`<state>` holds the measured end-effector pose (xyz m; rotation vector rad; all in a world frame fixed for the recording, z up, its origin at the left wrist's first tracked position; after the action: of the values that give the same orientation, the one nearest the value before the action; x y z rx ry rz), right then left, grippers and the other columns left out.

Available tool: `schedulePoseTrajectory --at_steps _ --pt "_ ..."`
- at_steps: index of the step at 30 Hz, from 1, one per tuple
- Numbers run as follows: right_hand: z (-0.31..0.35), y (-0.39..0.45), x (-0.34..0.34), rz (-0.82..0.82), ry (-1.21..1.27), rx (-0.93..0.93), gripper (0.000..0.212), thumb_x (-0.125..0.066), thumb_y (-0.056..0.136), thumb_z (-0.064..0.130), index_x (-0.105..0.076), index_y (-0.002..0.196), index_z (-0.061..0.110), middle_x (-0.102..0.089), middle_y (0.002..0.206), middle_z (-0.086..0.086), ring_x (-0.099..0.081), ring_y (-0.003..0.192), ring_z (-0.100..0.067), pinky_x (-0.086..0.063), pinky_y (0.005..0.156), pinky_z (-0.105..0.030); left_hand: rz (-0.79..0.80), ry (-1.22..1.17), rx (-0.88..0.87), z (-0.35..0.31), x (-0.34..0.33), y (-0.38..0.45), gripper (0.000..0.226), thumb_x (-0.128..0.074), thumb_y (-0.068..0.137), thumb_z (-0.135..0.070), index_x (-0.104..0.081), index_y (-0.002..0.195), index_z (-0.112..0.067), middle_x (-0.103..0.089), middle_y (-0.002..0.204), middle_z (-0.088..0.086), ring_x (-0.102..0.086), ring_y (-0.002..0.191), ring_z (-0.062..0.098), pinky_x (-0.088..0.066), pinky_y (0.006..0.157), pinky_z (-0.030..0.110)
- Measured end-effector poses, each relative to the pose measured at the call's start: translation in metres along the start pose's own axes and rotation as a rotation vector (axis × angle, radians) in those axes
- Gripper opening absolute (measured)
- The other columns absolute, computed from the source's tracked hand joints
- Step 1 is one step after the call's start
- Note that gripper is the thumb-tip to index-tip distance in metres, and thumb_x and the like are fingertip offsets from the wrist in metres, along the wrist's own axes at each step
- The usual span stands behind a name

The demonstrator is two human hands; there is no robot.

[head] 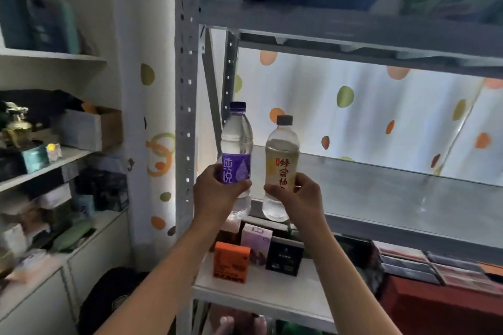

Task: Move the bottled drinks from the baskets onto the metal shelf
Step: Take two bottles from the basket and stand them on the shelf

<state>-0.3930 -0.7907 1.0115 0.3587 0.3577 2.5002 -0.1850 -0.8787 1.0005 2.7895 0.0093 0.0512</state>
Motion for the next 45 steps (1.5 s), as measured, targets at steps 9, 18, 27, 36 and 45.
schedulePoseTrajectory --at_steps 9,18,27,36,45 --pt "-0.022 0.082 0.003 0.042 0.082 -0.039 0.031 -0.088 0.07 0.023 -0.07 0.094 0.028 -0.075 0.089 0.012 -0.071 0.08 -0.002 -0.049 0.065 -0.013 -0.049 0.044 -0.002 0.017 -0.033 0.06 0.063 -0.089 0.063 -0.033 -0.062 0.117 -0.015 -0.07 0.103 -0.002 -0.068 0.085 0.012 -0.051 0.067 0.018" --pt "-0.042 0.201 0.002 0.219 0.11 -0.013 0.028 -0.085 0.069 0.01 -0.074 0.094 0.015 -0.077 0.084 0.002 -0.074 0.075 -0.011 -0.055 0.066 -0.023 -0.132 0.143 -0.046 0.02 -0.098 0.131 0.067 -0.085 0.07 -0.04 -0.055 0.126 -0.02 -0.065 0.116 -0.004 -0.063 0.095 0.014 -0.052 0.087 0.027" --pt "-0.066 0.297 -0.025 0.324 0.024 0.019 0.031 -0.088 0.064 0.014 -0.074 0.092 0.017 -0.076 0.087 0.002 -0.073 0.079 -0.014 -0.057 0.07 -0.028 -0.178 0.322 -0.06 0.042 -0.137 0.224 0.065 -0.083 0.074 -0.031 -0.054 0.13 -0.012 -0.063 0.123 0.005 -0.061 0.106 0.023 -0.052 0.095 0.036" --pt "-0.083 0.336 -0.056 0.444 -0.012 0.027 0.034 -0.09 0.061 0.014 -0.075 0.091 0.018 -0.077 0.082 0.004 -0.073 0.075 -0.011 -0.056 0.067 -0.025 -0.176 0.392 0.005 0.085 -0.14 0.277 0.059 -0.083 0.075 -0.032 -0.056 0.125 -0.016 -0.065 0.119 0.003 -0.06 0.098 0.018 -0.043 0.083 0.023" --pt "-0.096 0.368 -0.079 0.42 -0.007 0.03 0.041 -0.091 0.058 0.013 -0.075 0.096 0.017 -0.076 0.084 0.006 -0.073 0.077 -0.011 -0.053 0.065 -0.022 -0.118 0.532 0.018 0.099 -0.155 0.327 0.065 -0.079 0.079 -0.031 -0.047 0.133 -0.016 -0.06 0.127 0.004 -0.059 0.114 0.025 -0.049 0.098 0.033"
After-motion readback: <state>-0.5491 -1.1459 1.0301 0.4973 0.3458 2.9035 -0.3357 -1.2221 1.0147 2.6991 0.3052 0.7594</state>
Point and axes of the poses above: each hand's wrist, its own y-axis towards the middle knuckle, its own x-axis out of the back of the hand, z = x × y, the point moved 10 cm from there along y, towards the middle knuckle
